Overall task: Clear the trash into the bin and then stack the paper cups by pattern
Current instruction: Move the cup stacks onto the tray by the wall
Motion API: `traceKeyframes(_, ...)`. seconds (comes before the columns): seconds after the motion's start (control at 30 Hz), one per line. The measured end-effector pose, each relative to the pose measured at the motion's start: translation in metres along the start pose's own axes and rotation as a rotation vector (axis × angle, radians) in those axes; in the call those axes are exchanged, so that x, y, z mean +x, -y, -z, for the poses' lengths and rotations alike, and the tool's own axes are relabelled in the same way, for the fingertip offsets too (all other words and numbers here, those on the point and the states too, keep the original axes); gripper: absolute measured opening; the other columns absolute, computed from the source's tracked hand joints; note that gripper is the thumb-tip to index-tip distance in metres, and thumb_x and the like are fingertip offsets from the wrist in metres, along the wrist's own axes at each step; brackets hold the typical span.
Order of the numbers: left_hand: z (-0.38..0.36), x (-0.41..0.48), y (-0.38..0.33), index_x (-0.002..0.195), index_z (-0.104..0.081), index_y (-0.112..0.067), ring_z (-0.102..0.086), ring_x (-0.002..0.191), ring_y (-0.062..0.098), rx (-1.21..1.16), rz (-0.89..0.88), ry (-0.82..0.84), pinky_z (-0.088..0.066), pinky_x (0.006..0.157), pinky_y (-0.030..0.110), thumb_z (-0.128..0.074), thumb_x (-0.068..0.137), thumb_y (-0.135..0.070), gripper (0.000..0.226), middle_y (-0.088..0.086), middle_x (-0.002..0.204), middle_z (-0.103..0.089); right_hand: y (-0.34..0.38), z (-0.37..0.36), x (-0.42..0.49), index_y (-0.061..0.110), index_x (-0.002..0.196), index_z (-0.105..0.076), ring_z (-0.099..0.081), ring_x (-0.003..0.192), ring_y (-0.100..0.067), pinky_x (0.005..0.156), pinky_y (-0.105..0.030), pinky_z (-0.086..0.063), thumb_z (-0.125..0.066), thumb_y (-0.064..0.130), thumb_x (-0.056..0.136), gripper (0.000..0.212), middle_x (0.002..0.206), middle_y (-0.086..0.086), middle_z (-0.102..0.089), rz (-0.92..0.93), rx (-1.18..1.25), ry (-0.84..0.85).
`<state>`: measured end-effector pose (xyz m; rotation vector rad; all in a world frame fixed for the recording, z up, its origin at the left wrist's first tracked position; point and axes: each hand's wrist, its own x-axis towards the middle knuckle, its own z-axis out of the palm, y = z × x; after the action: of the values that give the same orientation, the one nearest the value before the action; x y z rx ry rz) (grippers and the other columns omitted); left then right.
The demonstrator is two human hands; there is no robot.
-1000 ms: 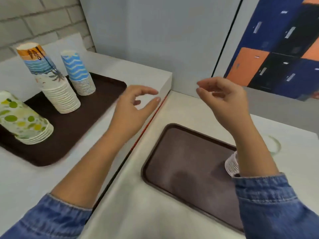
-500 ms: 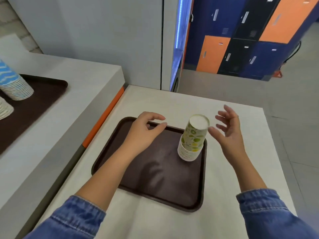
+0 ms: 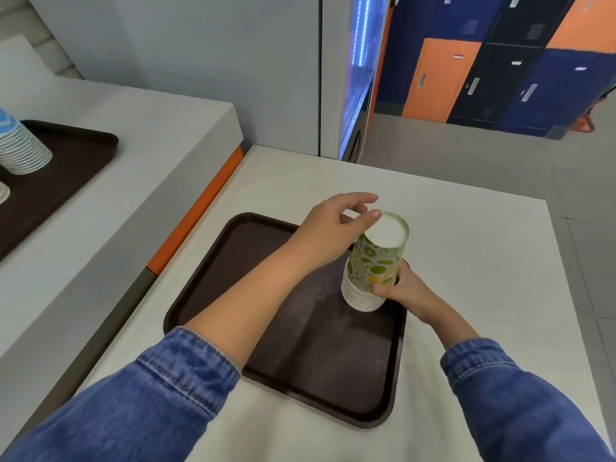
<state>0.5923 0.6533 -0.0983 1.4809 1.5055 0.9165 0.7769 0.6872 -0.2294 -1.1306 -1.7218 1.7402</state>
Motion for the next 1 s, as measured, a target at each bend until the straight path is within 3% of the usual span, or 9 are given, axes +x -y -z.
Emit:
traceKeyframes(0.13, -0.002, 0.002, 0.005, 0.122, -0.062, -0.026, -0.06, 0.092, 0.008, 0.076, 0.016, 0.004, -0.052, 0.084, 0.024, -0.059, 0.092, -0.025, 0.031, -0.008, 0.113, -0.062, 0.003, -0.004, 0.006, 0.025, 0.133, -0.039, -0.06, 0.111, -0.002, 0.084, -0.013, -0.049, -0.086, 0.058, 0.045, 0.105, 0.12, 0.012, -0.063, -0.021, -0.015, 0.089)
traceKeyframes(0.3, 0.007, 0.003, 0.007, 0.117, -0.066, -0.025, -0.06, 0.084, 0.006, 0.072, 0.042, -0.002, -0.053, 0.08, 0.024, -0.063, 0.088, -0.02, 0.029, -0.008, 0.109, -0.064, 0.004, -0.009, 0.009, 0.024, 0.13, -0.043, -0.061, 0.109, -0.002, 0.081, -0.011, -0.049, -0.087, 0.055, 0.046, 0.1, 0.115, 0.014, -0.066, -0.016, -0.004, 0.084)
traceKeyframes(0.53, 0.008, 0.0, 0.011, 0.114, -0.067, -0.025, -0.063, 0.096, 0.012, 0.039, 0.076, 0.001, -0.056, 0.087, 0.035, -0.066, 0.087, -0.017, 0.028, -0.005, 0.108, -0.064, 0.001, -0.013, 0.009, 0.017, 0.136, -0.039, -0.06, 0.114, -0.01, 0.084, -0.016, -0.05, -0.087, 0.054, 0.046, 0.109, 0.122, 0.006, -0.064, -0.017, -0.012, 0.089)
traceKeyframes(0.73, 0.008, -0.004, 0.011, 0.114, -0.066, -0.025, -0.064, 0.095, 0.016, -0.007, 0.084, -0.004, -0.057, 0.086, 0.038, -0.065, 0.087, -0.018, 0.028, -0.004, 0.109, -0.064, -0.003, -0.012, 0.012, 0.017, 0.132, -0.046, -0.063, 0.108, -0.008, 0.082, -0.016, -0.051, -0.084, 0.033, 0.055, 0.087, 0.116, 0.007, -0.067, 0.017, -0.067, 0.06)
traceKeyframes(0.87, 0.01, -0.005, 0.014, 0.113, -0.066, -0.026, -0.064, 0.095, 0.018, -0.026, 0.09, -0.011, -0.058, 0.084, 0.04, -0.066, 0.086, -0.02, 0.027, -0.001, 0.108, -0.064, -0.004, -0.011, 0.014, 0.017, 0.13, -0.048, -0.062, 0.111, -0.012, 0.088, -0.023, -0.051, -0.085, 0.033, 0.054, 0.086, 0.119, 0.002, -0.066, 0.014, -0.087, 0.055)
traceKeyframes(1.0, 0.014, -0.007, 0.018, 0.113, -0.066, -0.022, -0.065, 0.097, 0.019, -0.119, 0.1, -0.041, -0.059, 0.08, 0.038, -0.066, 0.087, -0.027, 0.026, 0.001, 0.107, -0.063, 0.0, -0.013, 0.015, 0.017, 0.13, -0.048, -0.063, 0.11, -0.01, 0.086, -0.019, -0.052, -0.084, 0.032, 0.055, 0.085, 0.118, 0.005, -0.067, 0.009, -0.097, 0.061)
